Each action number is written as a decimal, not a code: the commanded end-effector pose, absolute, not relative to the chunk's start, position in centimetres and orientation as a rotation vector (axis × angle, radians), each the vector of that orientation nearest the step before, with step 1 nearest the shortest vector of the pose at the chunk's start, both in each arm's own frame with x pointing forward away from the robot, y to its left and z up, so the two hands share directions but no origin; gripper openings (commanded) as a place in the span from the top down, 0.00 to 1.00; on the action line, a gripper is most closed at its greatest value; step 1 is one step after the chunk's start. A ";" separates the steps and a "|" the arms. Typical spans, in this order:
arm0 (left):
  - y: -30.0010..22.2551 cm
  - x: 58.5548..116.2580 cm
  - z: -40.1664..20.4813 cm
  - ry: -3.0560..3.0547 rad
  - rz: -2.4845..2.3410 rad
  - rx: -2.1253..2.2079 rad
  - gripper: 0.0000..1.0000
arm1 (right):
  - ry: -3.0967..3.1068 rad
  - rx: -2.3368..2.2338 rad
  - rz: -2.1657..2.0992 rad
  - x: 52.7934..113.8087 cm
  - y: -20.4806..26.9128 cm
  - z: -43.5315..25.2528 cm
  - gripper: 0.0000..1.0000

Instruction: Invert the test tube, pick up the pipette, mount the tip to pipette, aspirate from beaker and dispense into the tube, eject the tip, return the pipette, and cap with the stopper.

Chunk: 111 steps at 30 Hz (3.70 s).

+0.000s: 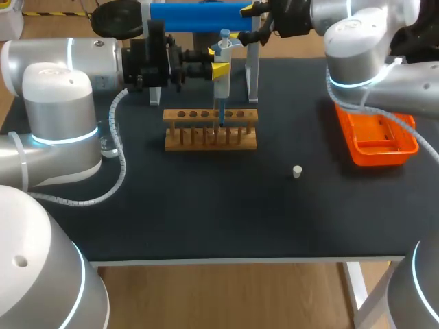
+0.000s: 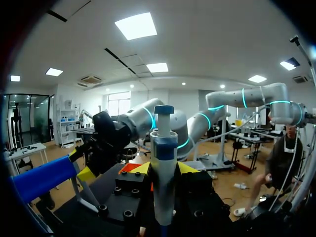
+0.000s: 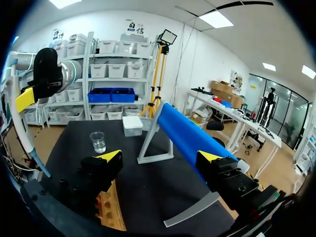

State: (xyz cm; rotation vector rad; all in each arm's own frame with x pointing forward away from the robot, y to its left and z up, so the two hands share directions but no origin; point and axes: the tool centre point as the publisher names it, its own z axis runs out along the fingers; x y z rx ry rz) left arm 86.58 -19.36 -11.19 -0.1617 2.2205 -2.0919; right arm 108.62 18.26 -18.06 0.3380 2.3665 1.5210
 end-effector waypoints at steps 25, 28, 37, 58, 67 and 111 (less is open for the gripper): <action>-19.4 86.5 -11.2 2.215 -2.092 -0.163 1.00 | 2.369 0.339 1.527 109.0 19.4 -18.1 0.00; -19.4 86.5 -11.2 2.215 -2.092 -0.163 1.00 | 2.369 0.339 1.527 109.0 19.4 -18.1 0.00; -17.8 87.4 -10.0 2.243 -1.990 -0.217 1.00 | 2.369 0.339 1.527 109.0 19.4 -18.1 0.00; -9.6 95.2 -11.3 2.083 -1.854 -0.486 1.00 | 2.369 0.339 1.527 109.0 19.4 -18.1 0.00; -7.8 99.7 -11.6 1.973 -1.817 -0.578 1.00 | 2.369 0.339 1.527 109.0 19.4 -18.1 0.00; -6.9 106.9 -12.4 1.905 -1.605 -0.779 1.00 | 2.369 0.339 1.527 109.0 19.4 -18.1 0.00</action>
